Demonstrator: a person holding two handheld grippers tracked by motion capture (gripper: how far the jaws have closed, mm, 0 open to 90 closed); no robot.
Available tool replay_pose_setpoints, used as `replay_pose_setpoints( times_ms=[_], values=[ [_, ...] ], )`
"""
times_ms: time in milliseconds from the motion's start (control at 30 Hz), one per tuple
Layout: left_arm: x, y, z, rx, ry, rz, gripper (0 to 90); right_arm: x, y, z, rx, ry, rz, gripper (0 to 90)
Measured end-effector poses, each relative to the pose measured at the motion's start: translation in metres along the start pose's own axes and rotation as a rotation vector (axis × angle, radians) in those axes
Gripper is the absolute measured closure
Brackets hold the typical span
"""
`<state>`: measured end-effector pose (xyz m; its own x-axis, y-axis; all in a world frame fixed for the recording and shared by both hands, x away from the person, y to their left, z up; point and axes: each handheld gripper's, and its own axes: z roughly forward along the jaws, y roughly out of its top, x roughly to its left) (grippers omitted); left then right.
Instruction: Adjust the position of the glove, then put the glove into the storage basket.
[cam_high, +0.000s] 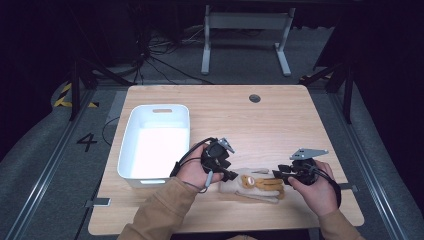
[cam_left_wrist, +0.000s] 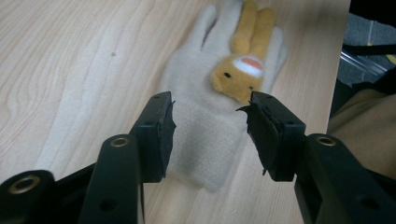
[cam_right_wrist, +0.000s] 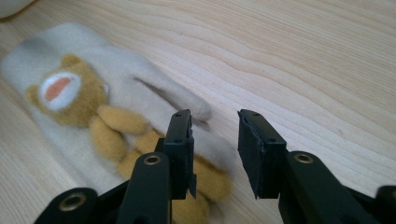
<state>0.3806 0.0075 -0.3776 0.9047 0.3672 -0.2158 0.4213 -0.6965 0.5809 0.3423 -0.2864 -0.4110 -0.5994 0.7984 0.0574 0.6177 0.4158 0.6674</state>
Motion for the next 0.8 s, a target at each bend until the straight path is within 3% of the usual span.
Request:
replay_pose_setpoints(
  times_ms=[133,300,333,467,700,800],
  values=[
    [0.001,0.002,0.007,-0.006,-0.010,0.024,45.5,-0.007,-0.004,-0.002,-0.004,0.005,0.014,63.6],
    [-0.001,0.002,0.018,-0.002,0.032,0.062,42.0,-0.014,-0.007,-0.005,-0.021,0.000,0.028,62.5],
    [-0.002,0.003,0.021,0.029,0.024,0.072,39.5,-0.018,-0.009,-0.006,-0.021,-0.007,0.035,62.1],
    [-0.002,0.004,0.027,0.077,0.014,0.098,37.0,-0.022,-0.012,-0.007,-0.026,-0.006,0.058,63.0],
    [0.002,0.003,0.039,0.112,0.013,0.126,30.9,-0.023,-0.014,-0.004,-0.024,-0.006,0.058,62.3],
    [0.003,0.003,0.043,0.114,-0.006,0.141,29.3,-0.024,-0.016,-0.005,-0.024,-0.004,0.056,61.4]
  ],
)
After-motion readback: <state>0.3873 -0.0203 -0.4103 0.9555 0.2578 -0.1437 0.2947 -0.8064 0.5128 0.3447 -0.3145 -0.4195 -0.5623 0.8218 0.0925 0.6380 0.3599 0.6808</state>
